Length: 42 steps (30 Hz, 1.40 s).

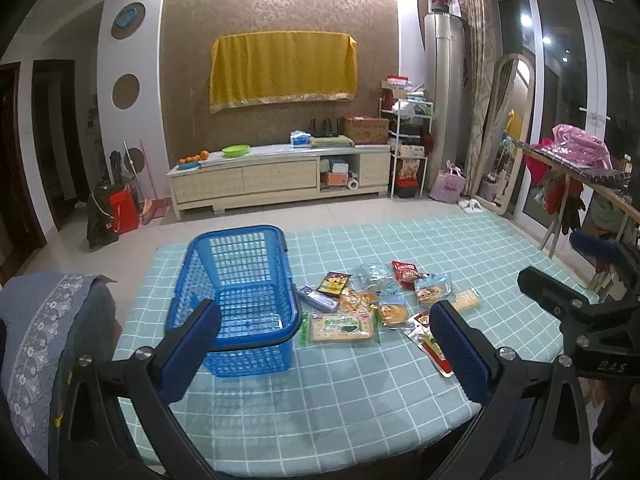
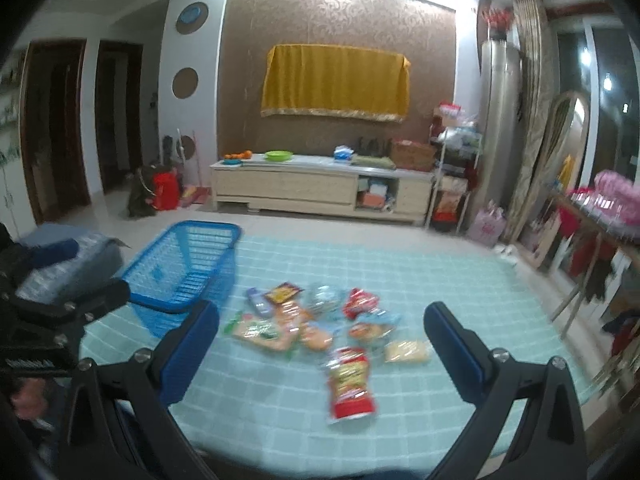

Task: Organize snacks
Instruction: 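Reach the right gripper to the red-and-yellow sauce pouch and grasp it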

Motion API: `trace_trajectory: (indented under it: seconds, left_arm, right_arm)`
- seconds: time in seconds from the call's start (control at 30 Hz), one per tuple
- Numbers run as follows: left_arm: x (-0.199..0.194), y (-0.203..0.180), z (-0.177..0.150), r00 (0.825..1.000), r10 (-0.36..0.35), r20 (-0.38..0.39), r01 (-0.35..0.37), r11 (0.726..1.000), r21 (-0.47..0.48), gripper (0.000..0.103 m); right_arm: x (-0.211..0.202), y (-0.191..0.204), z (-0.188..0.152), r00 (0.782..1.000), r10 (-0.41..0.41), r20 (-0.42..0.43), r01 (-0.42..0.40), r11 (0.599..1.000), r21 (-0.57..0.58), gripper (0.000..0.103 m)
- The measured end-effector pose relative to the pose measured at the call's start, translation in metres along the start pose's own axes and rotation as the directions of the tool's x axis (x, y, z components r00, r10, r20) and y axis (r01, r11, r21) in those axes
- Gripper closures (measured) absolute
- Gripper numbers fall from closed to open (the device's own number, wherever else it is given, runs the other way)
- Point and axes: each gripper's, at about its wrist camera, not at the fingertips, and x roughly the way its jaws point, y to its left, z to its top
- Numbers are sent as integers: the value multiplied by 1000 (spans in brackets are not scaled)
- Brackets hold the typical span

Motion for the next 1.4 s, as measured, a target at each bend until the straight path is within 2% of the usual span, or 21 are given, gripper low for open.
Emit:
trace_trajectory:
  seconds: [0.1, 0.2, 0.4, 0.57, 0.67, 0.73, 0.97, 1.07, 1.2, 1.23, 1.33, 1.4]
  left_arm:
    - [23, -13, 1, 999, -11, -42, 12, 1000, 6, 0]
    - [41, -21, -2, 997, -27, -77, 27, 1000, 3, 0]
    - [90, -38, -15, 983, -30, -183, 30, 1000, -5, 0]
    - [136, -47, -33, 963, -21, -269, 17, 1000, -15, 0]
    - [163, -50, -47, 944, -28, -329, 22, 1000, -22, 0]
    - [180, -52, -56, 930, -33, -365, 27, 999, -20, 0]
    - [219, -54, -73, 902, -29, -430, 23, 1000, -19, 0]
    - [228, -55, -76, 897, -30, -441, 27, 1000, -14, 0]
    - [236, -56, -77, 891, -40, -452, 38, 999, -14, 0]
    - [236, -56, -77, 891, -41, -452, 39, 999, -13, 0]
    - [237, -59, -79, 890, -45, -453, 42, 999, -15, 0]
    - [237, -60, -80, 888, -45, -458, 42, 999, -15, 0]
  right_arm:
    - [15, -8, -3, 1000, 29, -8, -30, 999, -38, 0]
    - [37, -21, -9, 992, 89, -86, -91, 996, -22, 0]
    - [78, -41, -34, 976, 86, -200, -92, 996, -17, 0]
    - [126, -60, -61, 929, 155, -336, -138, 988, 73, 0]
    - [156, -65, -81, 895, 173, -412, -151, 985, 87, 0]
    - [167, -65, -90, 881, 174, -441, -153, 985, 84, 1]
    - [211, -54, -120, 828, 157, -538, -167, 985, 30, 13]
    - [220, -49, -126, 818, 147, -556, -172, 985, 7, 18]
    - [228, -42, -131, 804, 141, -578, -186, 982, -19, 45]
    - [227, -41, -133, 801, 139, -582, -188, 982, -24, 46]
    - [225, -39, -135, 816, 127, -564, -189, 980, -54, 47]
    - [223, -40, -135, 814, 132, -565, -191, 980, -48, 50]
